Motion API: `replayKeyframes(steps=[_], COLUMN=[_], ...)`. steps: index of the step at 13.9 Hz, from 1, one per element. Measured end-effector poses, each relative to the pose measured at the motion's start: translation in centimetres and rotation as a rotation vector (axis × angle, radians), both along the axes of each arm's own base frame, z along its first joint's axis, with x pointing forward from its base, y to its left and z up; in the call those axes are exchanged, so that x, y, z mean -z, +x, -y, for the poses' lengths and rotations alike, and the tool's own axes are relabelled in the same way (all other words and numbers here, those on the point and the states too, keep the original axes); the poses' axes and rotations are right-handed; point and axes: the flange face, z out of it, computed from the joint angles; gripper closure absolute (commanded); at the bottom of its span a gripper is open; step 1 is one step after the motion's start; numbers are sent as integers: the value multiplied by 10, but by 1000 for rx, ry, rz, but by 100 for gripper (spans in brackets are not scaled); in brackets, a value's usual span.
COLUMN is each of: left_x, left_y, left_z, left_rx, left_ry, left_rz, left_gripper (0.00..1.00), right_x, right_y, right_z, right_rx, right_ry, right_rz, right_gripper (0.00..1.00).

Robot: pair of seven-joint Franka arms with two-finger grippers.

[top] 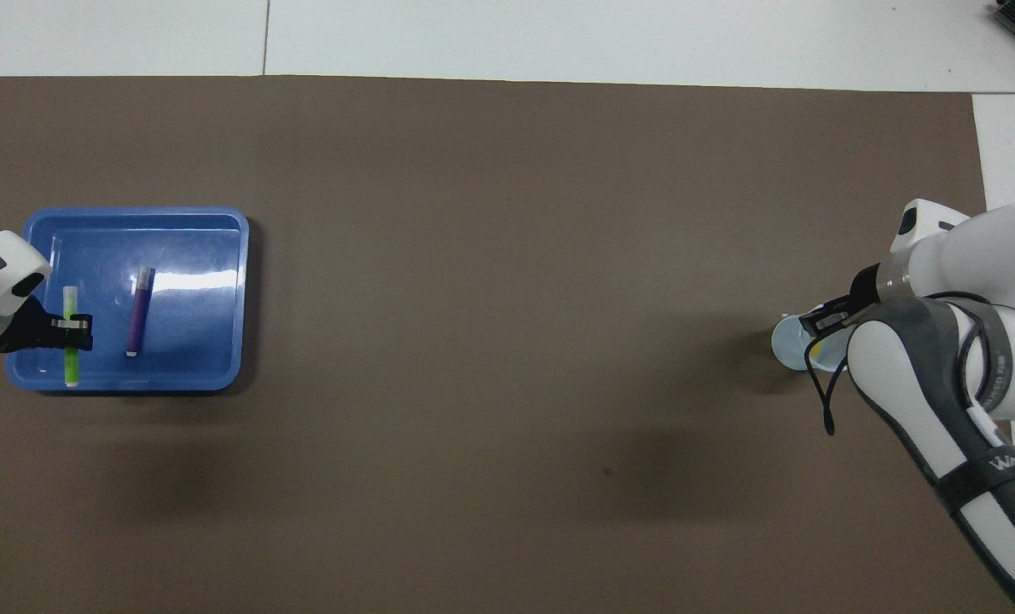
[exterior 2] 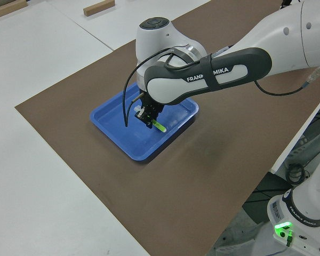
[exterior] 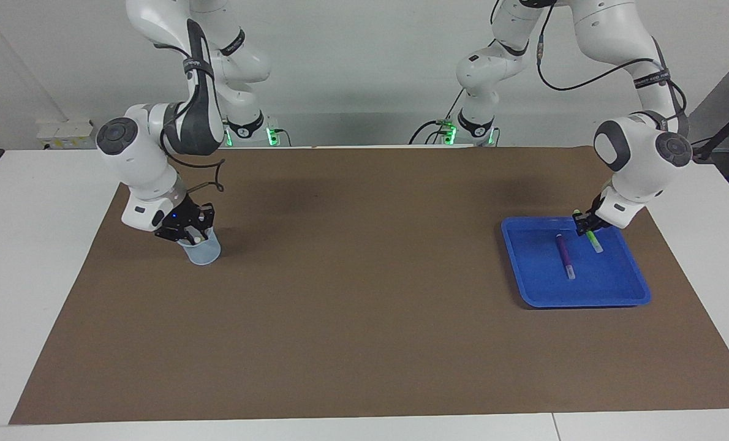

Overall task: Right arm passes pens to left for tray arrangement
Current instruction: 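Lower the green pen into the blue tray and open the left gripper, then grasp the yellow pen in the white cup with the right gripper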

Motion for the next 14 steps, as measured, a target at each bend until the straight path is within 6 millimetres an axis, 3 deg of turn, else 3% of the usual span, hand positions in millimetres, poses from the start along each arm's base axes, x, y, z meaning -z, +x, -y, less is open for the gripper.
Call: replayKeyframes(steps=[4,6,10,11,12,14], left_x=[22,28,41,40,40,40], left_y=[6,8,14,15,15,16], left_z=[-20,-24,-24,-24,-23,-21], left_rx=[-11,-13,-10,-9,-7,-5], left_ry=[1,-1,-5,-4,-5,-5], left_rz=[14,26,63,68,72,74], left_gripper=[100,100,100,67,57,53], right_x=[-2,-13,-94,-120,-142,-178], right_y=[0,4,12,11,9,3], right_z=[0,1,-12,-22,-33,-57], right_rx=[-19,-84,-155,-179,-201,-240], right_ry=[2,8,13,4,-3,0], right_rz=[-6,-29,-79,-73,-62,-46], right_gripper=[100,100,100,100,100,100])
